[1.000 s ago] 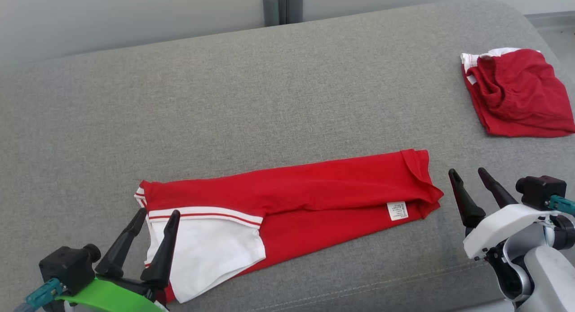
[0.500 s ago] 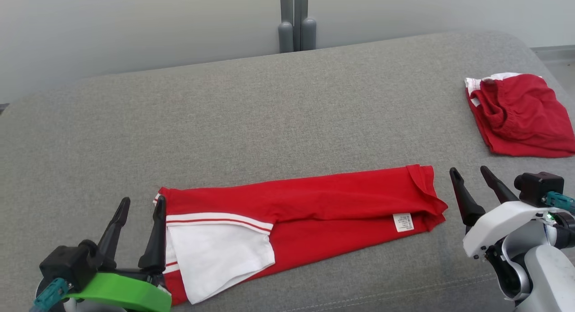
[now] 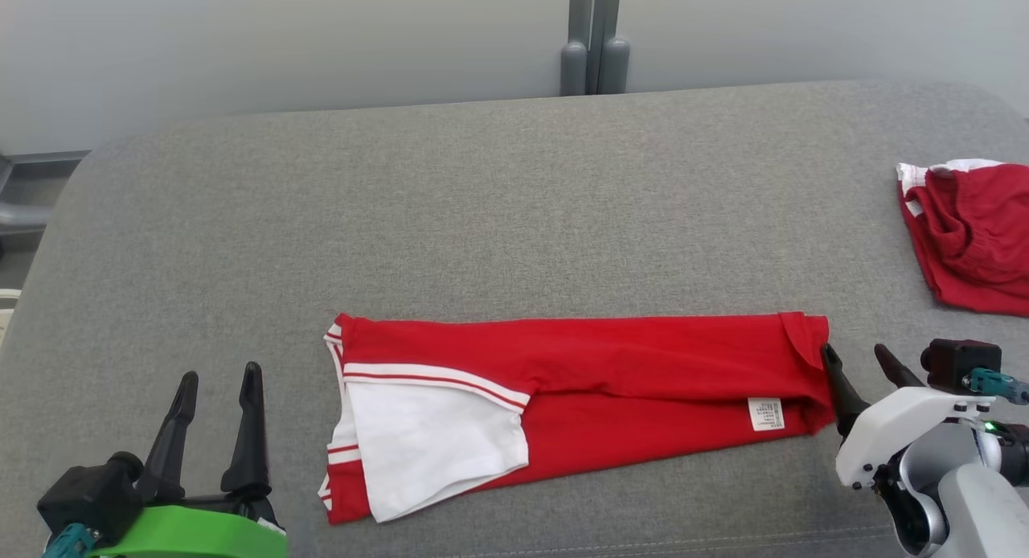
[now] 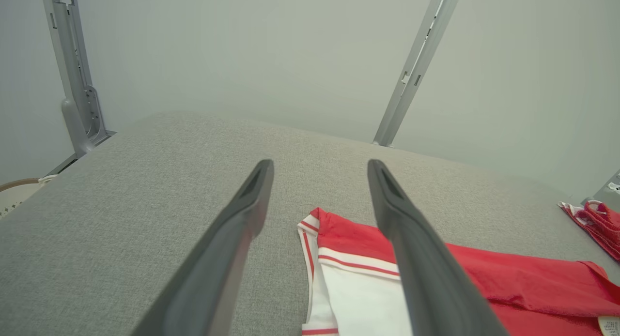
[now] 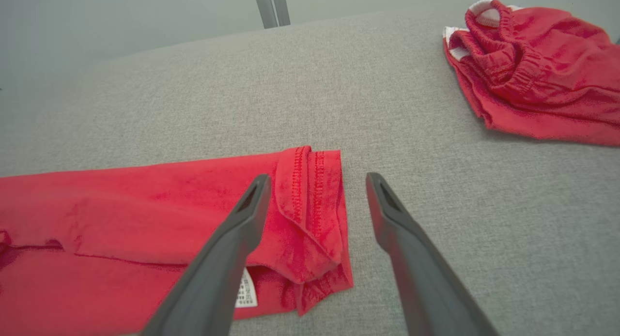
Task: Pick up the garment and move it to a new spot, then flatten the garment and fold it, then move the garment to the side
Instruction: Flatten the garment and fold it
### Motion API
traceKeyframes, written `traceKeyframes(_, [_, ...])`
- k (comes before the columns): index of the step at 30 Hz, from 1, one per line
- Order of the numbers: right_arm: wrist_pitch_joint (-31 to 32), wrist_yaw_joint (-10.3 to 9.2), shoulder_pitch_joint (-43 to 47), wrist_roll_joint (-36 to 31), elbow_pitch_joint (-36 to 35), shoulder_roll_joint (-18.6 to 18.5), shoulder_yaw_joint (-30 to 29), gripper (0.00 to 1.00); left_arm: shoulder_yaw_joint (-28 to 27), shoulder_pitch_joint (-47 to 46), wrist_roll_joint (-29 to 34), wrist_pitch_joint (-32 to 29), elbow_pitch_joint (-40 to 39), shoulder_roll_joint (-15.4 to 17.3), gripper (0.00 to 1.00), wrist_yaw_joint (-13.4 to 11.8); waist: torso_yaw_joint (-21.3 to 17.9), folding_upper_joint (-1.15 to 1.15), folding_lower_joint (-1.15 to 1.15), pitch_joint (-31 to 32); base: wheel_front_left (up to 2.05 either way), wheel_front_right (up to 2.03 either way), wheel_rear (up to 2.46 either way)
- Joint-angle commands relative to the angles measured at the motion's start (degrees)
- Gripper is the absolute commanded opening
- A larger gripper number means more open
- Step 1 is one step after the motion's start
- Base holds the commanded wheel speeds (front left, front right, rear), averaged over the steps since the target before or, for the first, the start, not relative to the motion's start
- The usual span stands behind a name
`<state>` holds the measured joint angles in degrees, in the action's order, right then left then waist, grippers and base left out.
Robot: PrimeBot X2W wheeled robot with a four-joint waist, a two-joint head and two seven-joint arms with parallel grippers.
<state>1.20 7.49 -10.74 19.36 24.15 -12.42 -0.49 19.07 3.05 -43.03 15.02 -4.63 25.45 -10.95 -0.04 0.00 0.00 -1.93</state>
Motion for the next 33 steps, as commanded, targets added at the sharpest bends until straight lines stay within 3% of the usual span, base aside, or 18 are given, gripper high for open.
traceKeyframes(1, [0.23,-0.01,-0.51,-0.58,1.17,0.26,-0.23,1.00,-0.28,0.50,0.48,0.14,0.25,-0.48,1.00,0.67,1.34,0.00,0.00,-0.81,0.00,0.00,0.00])
traceKeyframes(10, [-0.35,-0.01,-2.78,-0.98,12.54,1.48,-3.57,1.00,-1.98,0.01,1.50,0.14,1.23,-2.01,1.00,2.41,4.21,0.00,0.00,-2.48,0.00,0.00,0.00])
traceKeyframes(17, [-0.59,-0.01,-3.99,4.24,17.69,3.62,-4.21,1.00,-3.19,0.18,1.85,0.14,1.73,-2.47,1.00,3.22,4.93,0.00,0.00,-3.09,0.00,0.00,0.00])
traceKeyframes(19, [-1.05,-0.01,-4.61,6.31,18.58,3.61,-3.38,0.62,-3.50,0.17,1.94,0.14,1.93,-2.69,1.00,3.36,4.87,0.00,0.00,-3.20,0.00,0.00,0.00])
traceKeyframes(20, [-1.17,-0.01,-4.86,6.73,18.91,3.48,-3.09,0.48,-3.62,0.16,1.99,0.14,1.98,-2.74,1.00,3.36,4.84,0.00,0.00,-3.22,0.00,0.00,0.00])
traceKeyframes(24, [-1.85,-0.01,-6.07,8.35,20.79,3.24,-2.48,0.26,-3.93,0.19,2.25,0.14,2.14,-2.85,1.00,3.53,4.69,0.00,0.00,-3.22,0.00,0.00,0.00])
traceKeyframes(25, [-2.02,-0.02,-6.38,8.82,21.34,3.18,-2.29,0.17,-3.97,0.17,2.25,0.14,2.18,-2.85,1.00,3.60,4.68,0.00,0.00,-3.24,0.00,0.00,0.00])
traceKeyframes(26, [-2.19,-0.02,-6.70,9.41,21.76,3.17,-2.16,0.00,-3.99,0.14,2.25,0.14,2.21,-2.87,1.00,3.65,4.68,0.00,0.00,-3.24,0.00,0.00,0.00])
traceKeyframes(33, [-3.64,-0.02,-9.42,13.39,22.18,1.85,-2.16,0.00,-3.86,0.16,2.38,0.15,2.24,-3.03,1.00,3.90,4.33,0.00,0.00,-3.28,0.00,0.00,0.00])
